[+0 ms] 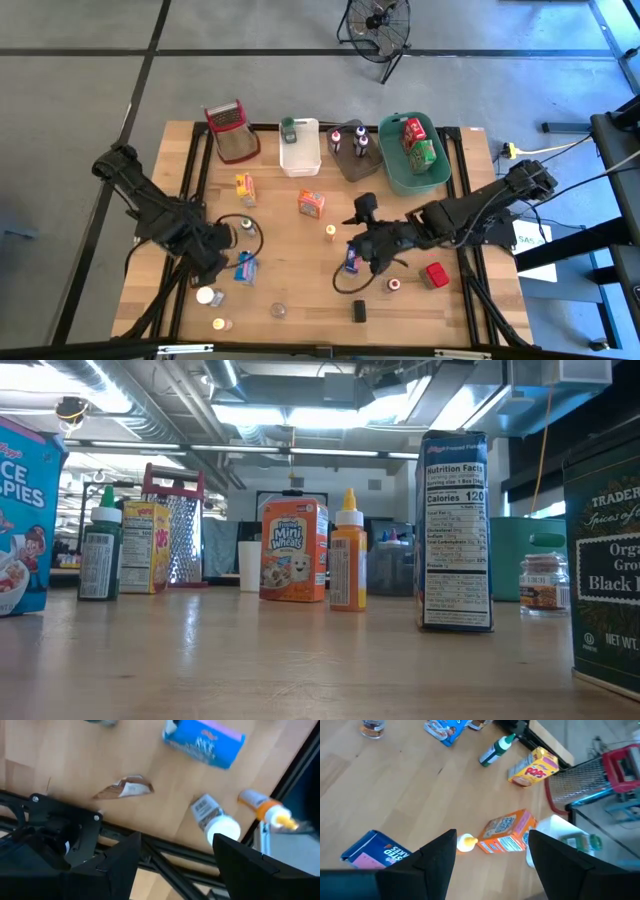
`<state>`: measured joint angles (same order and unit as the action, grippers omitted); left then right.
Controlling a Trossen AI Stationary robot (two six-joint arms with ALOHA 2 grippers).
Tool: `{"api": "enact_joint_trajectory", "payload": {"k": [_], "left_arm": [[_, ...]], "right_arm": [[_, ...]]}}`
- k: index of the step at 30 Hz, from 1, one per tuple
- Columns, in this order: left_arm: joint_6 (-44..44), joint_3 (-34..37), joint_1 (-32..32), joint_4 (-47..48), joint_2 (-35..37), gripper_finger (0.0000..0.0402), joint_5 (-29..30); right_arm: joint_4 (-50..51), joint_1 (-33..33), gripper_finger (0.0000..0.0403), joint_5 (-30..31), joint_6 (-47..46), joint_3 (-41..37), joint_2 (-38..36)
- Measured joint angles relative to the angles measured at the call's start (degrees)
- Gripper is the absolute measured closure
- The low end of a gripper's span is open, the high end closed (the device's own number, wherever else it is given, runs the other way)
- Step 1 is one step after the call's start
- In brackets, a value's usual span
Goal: Pick & Place Kitchen Items
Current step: Put the white seasoning bottle into the white bin
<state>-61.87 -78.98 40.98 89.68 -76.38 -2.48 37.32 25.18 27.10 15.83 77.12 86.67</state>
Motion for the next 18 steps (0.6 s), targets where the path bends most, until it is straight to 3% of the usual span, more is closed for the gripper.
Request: {"api": "enact_joint_trajectory", "payload": {"k": [10, 18], "left_arm": [[-3.87, 4.86, 8.58, -11.70, -0.02, 0.0158, 0.44], [-9.16, 8.84, 15.25, -19.30, -0.02, 0.0176, 0.84]], "right_arm": [[-3.04, -6.20, 0.0153, -11.15, 1.58, -0.01, 0.00], [-8.37, -8.16, 0.0153, -14.50, 1.82, -0.02, 0.00]]}}
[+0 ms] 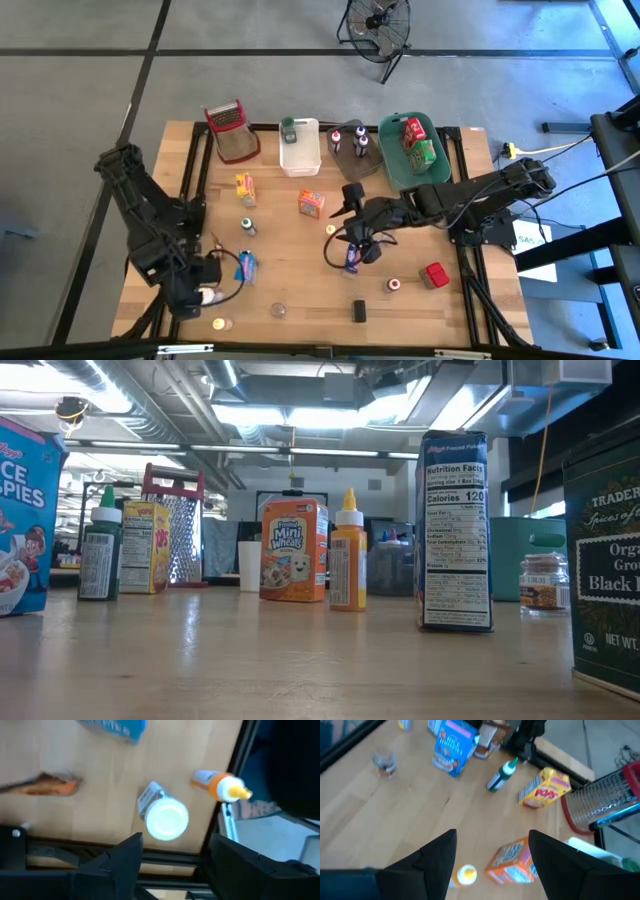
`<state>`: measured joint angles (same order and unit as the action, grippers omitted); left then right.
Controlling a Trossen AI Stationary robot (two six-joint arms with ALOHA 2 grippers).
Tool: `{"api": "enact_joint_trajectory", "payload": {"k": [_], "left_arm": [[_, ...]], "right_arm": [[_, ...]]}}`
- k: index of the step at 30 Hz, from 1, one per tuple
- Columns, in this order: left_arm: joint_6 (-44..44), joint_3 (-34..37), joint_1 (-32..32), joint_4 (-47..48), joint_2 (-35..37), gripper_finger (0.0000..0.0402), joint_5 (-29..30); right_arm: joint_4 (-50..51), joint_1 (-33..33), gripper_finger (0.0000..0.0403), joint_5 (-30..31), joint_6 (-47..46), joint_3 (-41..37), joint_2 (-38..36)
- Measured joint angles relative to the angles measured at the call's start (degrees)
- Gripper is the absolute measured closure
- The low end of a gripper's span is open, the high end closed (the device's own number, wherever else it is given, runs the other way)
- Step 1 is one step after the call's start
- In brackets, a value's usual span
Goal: Pick & Place Kitchen Items
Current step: Put the white seasoning bottle into the white bin
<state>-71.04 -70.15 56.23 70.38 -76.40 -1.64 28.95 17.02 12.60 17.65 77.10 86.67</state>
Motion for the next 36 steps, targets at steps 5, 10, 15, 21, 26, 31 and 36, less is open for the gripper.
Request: {"api": "enact_joint_trajectory", "payload": {"k": [5, 10, 15, 21, 26, 31, 36], "left_arm": [[-3.56, 2.29, 3.17, -0.36, 0.00, 0.0187, 0.78], [-2.98, 3.21, 4.63, -1.97, -0.70, 0.0192, 3.56], [0.02, 3.23, 4.81, -3.37, -2.25, 0.0190, 5.33], [0.89, 3.23, 4.81, -3.60, -3.26, 0.0192, 8.19], [-0.60, 3.23, 4.81, -5.02, -3.28, 0.0188, 7.69], [-1.72, 3.23, 4.81, -5.33, -3.28, 0.0172, 7.09], [-2.22, 3.23, 4.81, -5.32, -3.28, 0.0138, 7.34]], "right_arm": [[-2.05, -0.15, 0.0153, -2.35, 0.01, 0.01, 0.00], [-3.16, -0.19, 0.0153, -2.36, 0.02, 0.00, 0.00], [-3.61, -0.26, 0.0153, -2.34, 0.02, 0.02, 0.00], [-3.44, -0.25, 0.0153, -2.34, -0.10, 0.02, 0.00], [-3.00, -0.24, 0.0153, -2.35, -0.29, 0.02, 0.00], [-3.00, -0.24, 0.0153, -2.36, -0.31, 0.02, 0.00], [-3.02, -0.24, 0.0153, -2.36, -0.35, 0.02, 0.00]]}}
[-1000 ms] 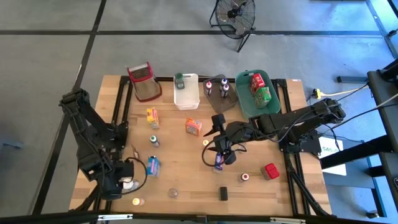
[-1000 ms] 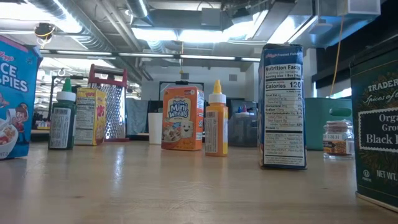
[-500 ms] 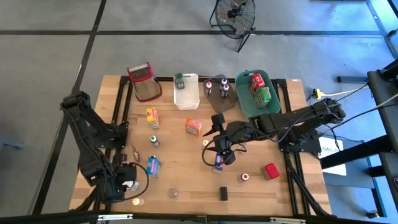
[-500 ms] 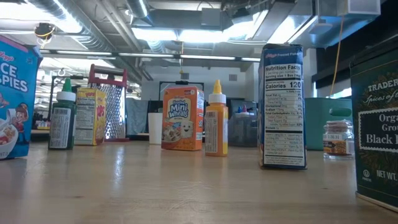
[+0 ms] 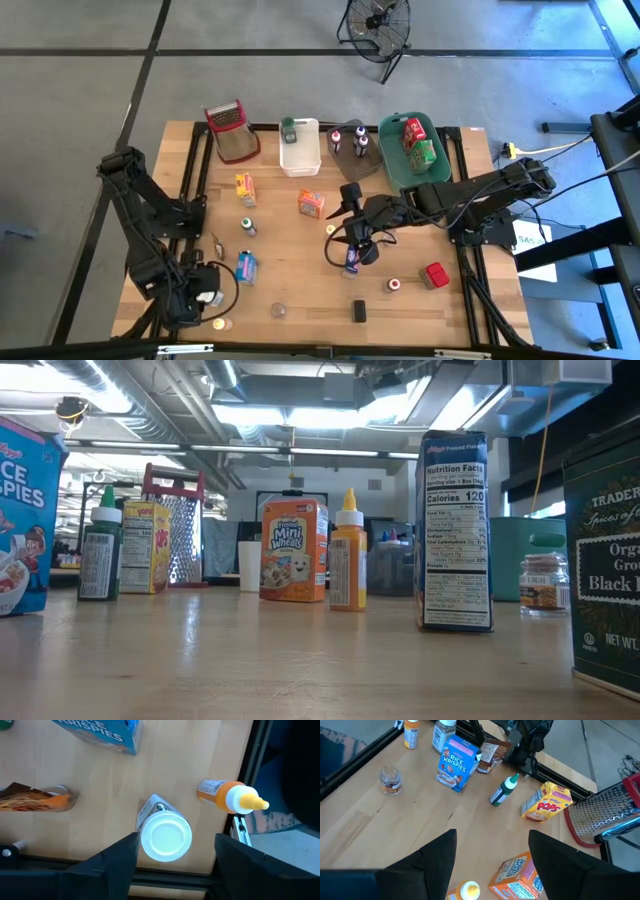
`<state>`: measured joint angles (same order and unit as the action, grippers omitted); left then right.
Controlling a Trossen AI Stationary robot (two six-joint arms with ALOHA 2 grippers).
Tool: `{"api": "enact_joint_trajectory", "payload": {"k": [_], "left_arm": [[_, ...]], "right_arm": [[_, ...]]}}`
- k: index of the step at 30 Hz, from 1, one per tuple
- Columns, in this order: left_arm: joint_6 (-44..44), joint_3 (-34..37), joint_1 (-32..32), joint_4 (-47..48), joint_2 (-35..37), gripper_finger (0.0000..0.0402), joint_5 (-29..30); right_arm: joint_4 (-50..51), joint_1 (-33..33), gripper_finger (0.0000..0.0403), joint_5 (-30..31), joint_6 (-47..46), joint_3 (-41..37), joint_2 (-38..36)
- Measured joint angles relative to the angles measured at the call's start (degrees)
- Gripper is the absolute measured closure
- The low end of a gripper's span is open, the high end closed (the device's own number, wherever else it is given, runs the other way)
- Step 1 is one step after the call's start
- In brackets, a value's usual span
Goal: Pick & Place Kitchen Items
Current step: Put the white seasoning bottle into the white bin
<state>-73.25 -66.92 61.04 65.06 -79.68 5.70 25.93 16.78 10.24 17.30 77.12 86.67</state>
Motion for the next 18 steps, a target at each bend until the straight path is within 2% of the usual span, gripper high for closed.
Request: {"api": "enact_joint_trajectory", "payload": {"k": [7, 13, 18], "left_arm": [[0.37, 0.02, 0.00, -0.45, 0.00, 0.0095, 1.29], [-1.83, 0.02, 0.51, -0.71, -0.27, 0.0091, 2.34], [3.15, 0.02, 1.87, -0.60, -2.73, 0.0091, 2.37]], "right_arm": [[0.02, 0.02, 0.0153, 0.00, 0.00, 0.00, 0.00], [0.02, 0.02, 0.0153, 0.00, 0.04, 0.00, 0.00], [0.22, 0.02, 0.0153, 0.00, -0.13, 0.00, 0.00]]}}
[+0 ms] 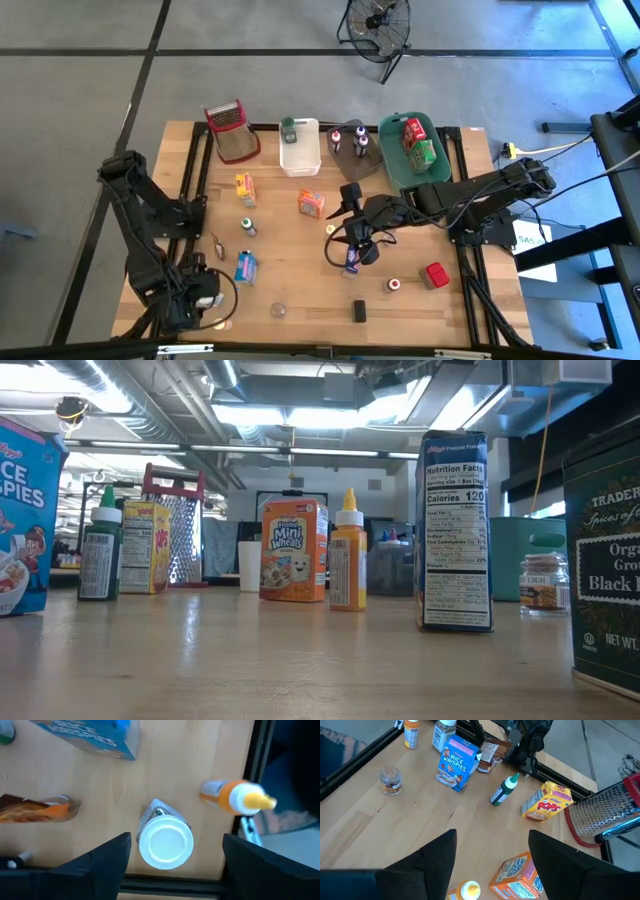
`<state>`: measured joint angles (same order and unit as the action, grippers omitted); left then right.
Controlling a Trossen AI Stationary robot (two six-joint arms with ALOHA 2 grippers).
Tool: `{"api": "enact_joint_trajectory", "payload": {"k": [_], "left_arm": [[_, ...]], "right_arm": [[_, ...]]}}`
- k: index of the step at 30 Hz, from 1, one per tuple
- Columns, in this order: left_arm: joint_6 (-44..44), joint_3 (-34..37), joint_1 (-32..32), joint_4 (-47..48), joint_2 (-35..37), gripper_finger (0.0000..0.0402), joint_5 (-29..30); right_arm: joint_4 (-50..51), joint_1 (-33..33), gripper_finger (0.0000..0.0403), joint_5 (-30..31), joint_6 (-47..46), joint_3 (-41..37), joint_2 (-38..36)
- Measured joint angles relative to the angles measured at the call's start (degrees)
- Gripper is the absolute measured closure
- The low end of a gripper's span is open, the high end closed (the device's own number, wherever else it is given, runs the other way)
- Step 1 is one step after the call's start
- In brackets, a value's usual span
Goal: Pick & Place Kitchen Items
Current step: Put the white seasoning bottle into the white bin
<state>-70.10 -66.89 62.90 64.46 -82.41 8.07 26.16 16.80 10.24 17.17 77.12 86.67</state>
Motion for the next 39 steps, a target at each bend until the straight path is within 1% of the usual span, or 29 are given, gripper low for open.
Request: {"api": "enact_joint_trajectory", "payload": {"k": [3, 9, 12, 20, 30, 39], "left_arm": [[2.19, 0.00, 0.10, 0.02, -2.08, 0.0091, 0.06], [2.45, 0.04, 0.08, 0.21, -5.72, 0.0091, -0.77], [4.25, 0.04, 0.08, 0.23, -6.91, 0.0091, -1.98], [8.68, 0.07, 0.13, 1.55, -8.99, 0.0091, -2.12], [8.12, 0.07, 0.93, 2.83, -12.19, 0.0091, -2.16], [8.17, 0.07, 0.93, 2.82, -12.57, 0.0091, -2.15]], "right_arm": [[0.22, 0.00, 0.0153, 0.00, 0.00, 0.00, 0.00], [0.17, 0.00, 0.0153, -0.02, 0.01, 0.00, 0.00], [0.16, 0.00, 0.0153, -0.02, 0.00, 0.00, 0.00], [-0.32, 0.00, 0.0153, -0.02, 0.02, 0.00, 0.00], [-0.82, 0.00, 0.0153, 0.00, 0.22, 0.00, 0.00], [-1.28, -0.02, 0.0153, 0.00, 0.22, 0.00, 0.00]]}}
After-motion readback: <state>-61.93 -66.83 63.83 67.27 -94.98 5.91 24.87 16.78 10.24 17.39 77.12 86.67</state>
